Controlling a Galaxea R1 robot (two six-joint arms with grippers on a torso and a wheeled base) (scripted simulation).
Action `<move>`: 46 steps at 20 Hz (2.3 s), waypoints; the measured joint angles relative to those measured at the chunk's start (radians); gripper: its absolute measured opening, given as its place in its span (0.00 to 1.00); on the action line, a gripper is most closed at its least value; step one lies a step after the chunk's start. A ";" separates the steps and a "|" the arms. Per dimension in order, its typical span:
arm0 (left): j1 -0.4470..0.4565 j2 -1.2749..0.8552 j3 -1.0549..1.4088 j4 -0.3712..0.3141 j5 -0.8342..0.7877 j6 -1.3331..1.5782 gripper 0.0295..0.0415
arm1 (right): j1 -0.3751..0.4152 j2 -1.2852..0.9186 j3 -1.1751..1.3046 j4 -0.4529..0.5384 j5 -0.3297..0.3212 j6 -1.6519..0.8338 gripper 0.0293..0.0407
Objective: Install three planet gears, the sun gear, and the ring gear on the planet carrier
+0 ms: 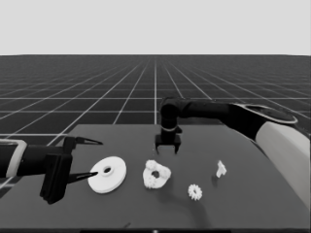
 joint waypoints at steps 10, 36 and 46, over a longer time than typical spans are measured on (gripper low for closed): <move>0.000 0.000 0.000 0.000 0.000 0.000 0.75 | 0.060 -0.440 0.529 0.059 -0.003 0.091 0.81; 0.000 0.000 0.000 0.000 0.000 0.000 0.75 | -0.298 -0.474 0.544 -0.267 0.015 0.068 0.15; 0.000 0.000 0.000 0.000 0.000 0.000 0.75 | 0.057 -0.272 0.356 0.056 -0.001 0.143 0.15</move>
